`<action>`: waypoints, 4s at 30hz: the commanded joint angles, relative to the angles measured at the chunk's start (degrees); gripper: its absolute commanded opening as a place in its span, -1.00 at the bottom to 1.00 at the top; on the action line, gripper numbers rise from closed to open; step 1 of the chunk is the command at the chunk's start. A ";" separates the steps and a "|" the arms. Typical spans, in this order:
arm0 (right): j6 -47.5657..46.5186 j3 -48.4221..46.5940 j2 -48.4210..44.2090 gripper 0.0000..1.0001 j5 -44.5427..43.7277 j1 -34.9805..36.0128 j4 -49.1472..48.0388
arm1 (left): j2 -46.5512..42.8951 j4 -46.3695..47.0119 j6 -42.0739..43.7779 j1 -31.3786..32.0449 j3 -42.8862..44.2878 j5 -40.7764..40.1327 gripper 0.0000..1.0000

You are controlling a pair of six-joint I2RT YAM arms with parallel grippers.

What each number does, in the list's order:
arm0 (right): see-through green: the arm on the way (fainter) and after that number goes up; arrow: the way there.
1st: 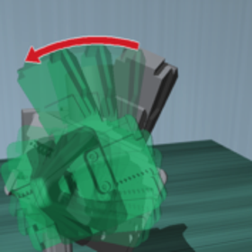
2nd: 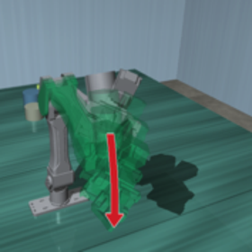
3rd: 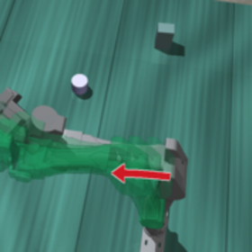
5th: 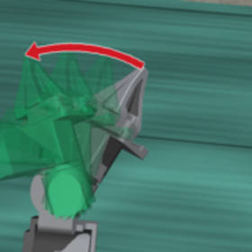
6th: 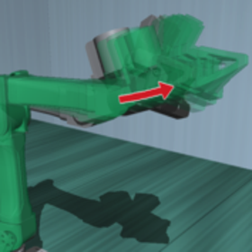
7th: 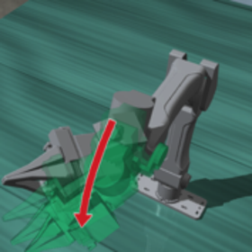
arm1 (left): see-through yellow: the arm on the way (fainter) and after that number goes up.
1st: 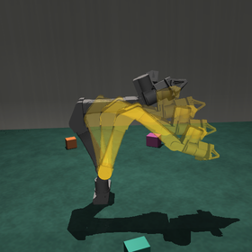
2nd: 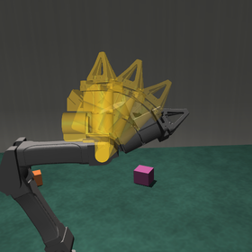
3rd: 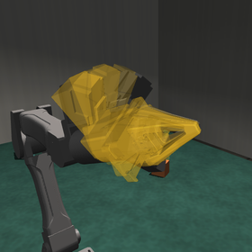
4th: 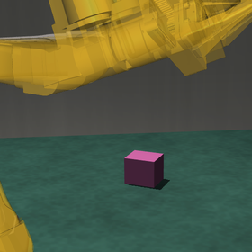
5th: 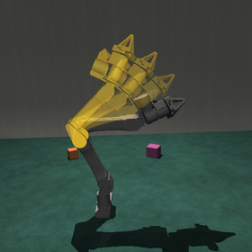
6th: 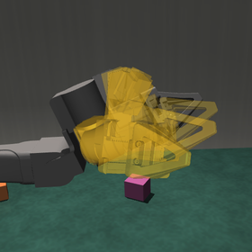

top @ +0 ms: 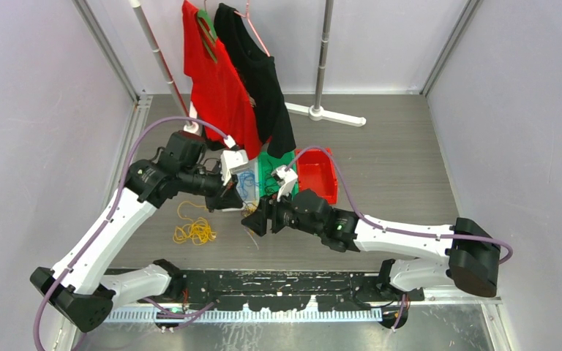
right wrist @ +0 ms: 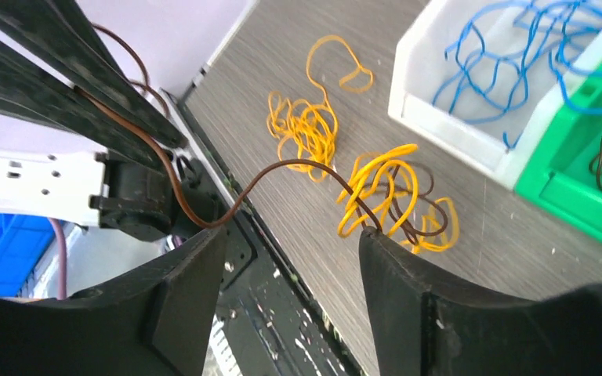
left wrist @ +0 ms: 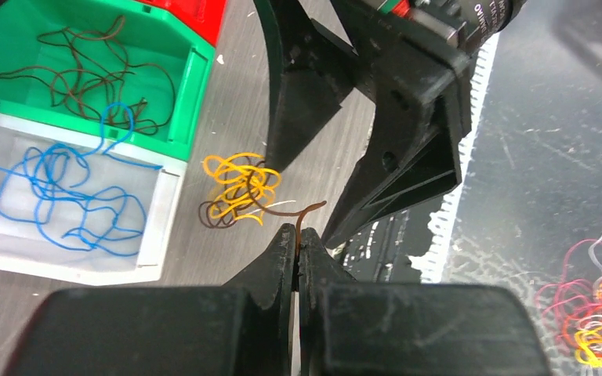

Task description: Untangle the cables

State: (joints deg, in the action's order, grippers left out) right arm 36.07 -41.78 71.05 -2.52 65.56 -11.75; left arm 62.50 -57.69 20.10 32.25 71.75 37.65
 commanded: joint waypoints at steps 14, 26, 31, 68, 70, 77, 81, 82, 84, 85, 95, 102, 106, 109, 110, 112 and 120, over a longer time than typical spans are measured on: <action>-8.02 -2.50 3.01 0.18 -0.98 0.27 -17.64 | 1.84 -8.16 -1.58 0.27 8.74 7.42 -1.00; -5.66 2.24 10.69 -0.18 -1.24 0.26 -25.87 | 5.70 -11.13 -3.25 0.27 24.72 12.43 -1.00; -4.41 3.99 13.48 -0.18 -1.70 0.25 -29.34 | 7.60 -12.49 -4.60 0.27 31.57 14.80 -1.00; 5.10 17.15 18.69 0.14 -3.54 1.75 -35.19 | 7.01 28.05 -2.89 0.31 48.00 -18.17 -1.00; 5.08 17.24 18.82 0.09 -3.54 1.76 -35.38 | 6.92 30.65 -3.17 0.27 47.68 -19.49 -1.00; 6.40 17.82 18.95 -0.69 -4.41 1.81 -35.62 | 7.22 37.40 -1.25 0.32 48.10 -24.20 -1.00; 7.23 18.32 18.57 -0.97 -6.03 1.84 -35.33 | 9.22 41.58 3.26 0.28 52.29 -27.69 -1.00; 7.32 18.40 18.46 -0.98 -6.22 1.89 -35.30 | 9.74 42.20 4.19 0.27 53.70 -28.18 -1.00; 7.27 18.54 18.34 -0.98 -6.42 1.94 -35.21 | 11.60 43.67 5.52 0.27 55.74 -28.42 -1.00; 7.26 18.53 18.34 -0.98 -6.56 2.02 -35.10 | 12.11 44.94 6.17 0.31 56.15 -28.40 -1.00; 8.14 17.58 18.56 -0.98 -8.34 2.27 -31.79 | 19.67 54.71 12.54 0.27 69.28 -31.20 -1.00; 10.19 17.08 17.46 -0.98 -11.89 2.32 -27.30 | 27.53 64.42 18.19 0.27 81.47 -33.93 -1.00; 11.52 16.82 15.87 -0.98 -13.44 2.38 -24.11 | 27.84 67.48 20.00 0.27 80.97 -31.44 -1.00; 12.36 16.13 13.81 -0.97 -14.41 2.46 -19.37 | 27.90 69.26 20.88 0.27 81.25 -29.70 -1.00; 13.16 15.99 12.99 -0.98 -14.93 2.47 -16.81 | 28.35 70.00 21.60 0.27 81.97 -29.44 -1.00; 14.18 15.96 11.09 -0.98 -15.08 2.50 -13.26 | 29.90 70.89 23.30 0.26 84.65 -29.52 -1.00; 31.73 21.42 -8.76 -0.98 -32.84 2.55 11.65 | 29.74 76.30 26.91 0.27 85.26 -32.58 -1.00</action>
State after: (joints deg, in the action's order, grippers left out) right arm 56.40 -23.07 72.62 -23.49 67.81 -13.74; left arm 93.80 12.73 44.40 32.29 157.62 7.46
